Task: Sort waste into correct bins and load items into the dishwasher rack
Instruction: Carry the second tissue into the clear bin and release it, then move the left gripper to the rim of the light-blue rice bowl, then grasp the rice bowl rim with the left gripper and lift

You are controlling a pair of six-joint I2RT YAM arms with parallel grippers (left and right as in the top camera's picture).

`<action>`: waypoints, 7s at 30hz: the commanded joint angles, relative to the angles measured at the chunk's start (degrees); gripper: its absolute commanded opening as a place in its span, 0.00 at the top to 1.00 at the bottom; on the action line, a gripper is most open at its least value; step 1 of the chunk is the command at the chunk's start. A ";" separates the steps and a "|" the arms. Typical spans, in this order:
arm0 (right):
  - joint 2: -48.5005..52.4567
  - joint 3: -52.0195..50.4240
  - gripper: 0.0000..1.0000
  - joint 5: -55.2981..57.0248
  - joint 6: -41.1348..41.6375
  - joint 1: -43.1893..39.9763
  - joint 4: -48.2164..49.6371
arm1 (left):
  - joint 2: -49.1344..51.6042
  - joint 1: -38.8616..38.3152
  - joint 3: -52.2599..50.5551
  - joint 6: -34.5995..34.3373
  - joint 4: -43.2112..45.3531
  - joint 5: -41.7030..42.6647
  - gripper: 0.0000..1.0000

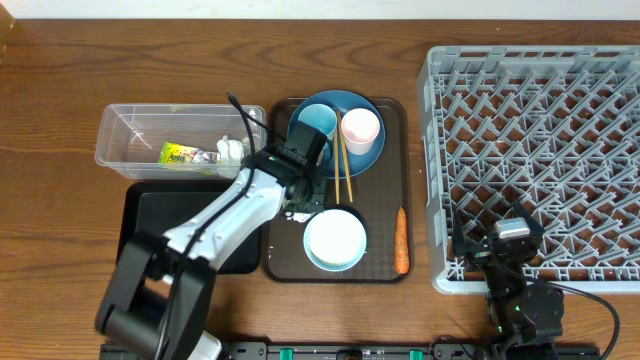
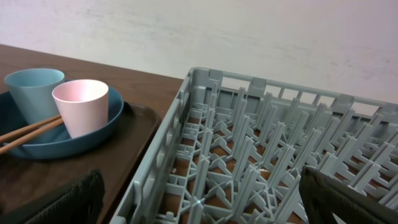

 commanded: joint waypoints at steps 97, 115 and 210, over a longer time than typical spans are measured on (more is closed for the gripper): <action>0.15 -0.09 0.01 0.00 -0.39 0.39 -0.22 | -11.50 -28.39 2.27 -20.57 -7.48 -7.02 0.52; 0.15 -0.09 0.01 -0.02 -0.39 0.39 -0.22 | -10.29 -29.66 1.73 -23.89 -3.43 -9.64 0.52; 0.15 -0.09 0.01 -0.02 -0.39 0.39 -0.22 | 2.64 -27.10 -0.31 -27.12 -4.94 -13.75 0.94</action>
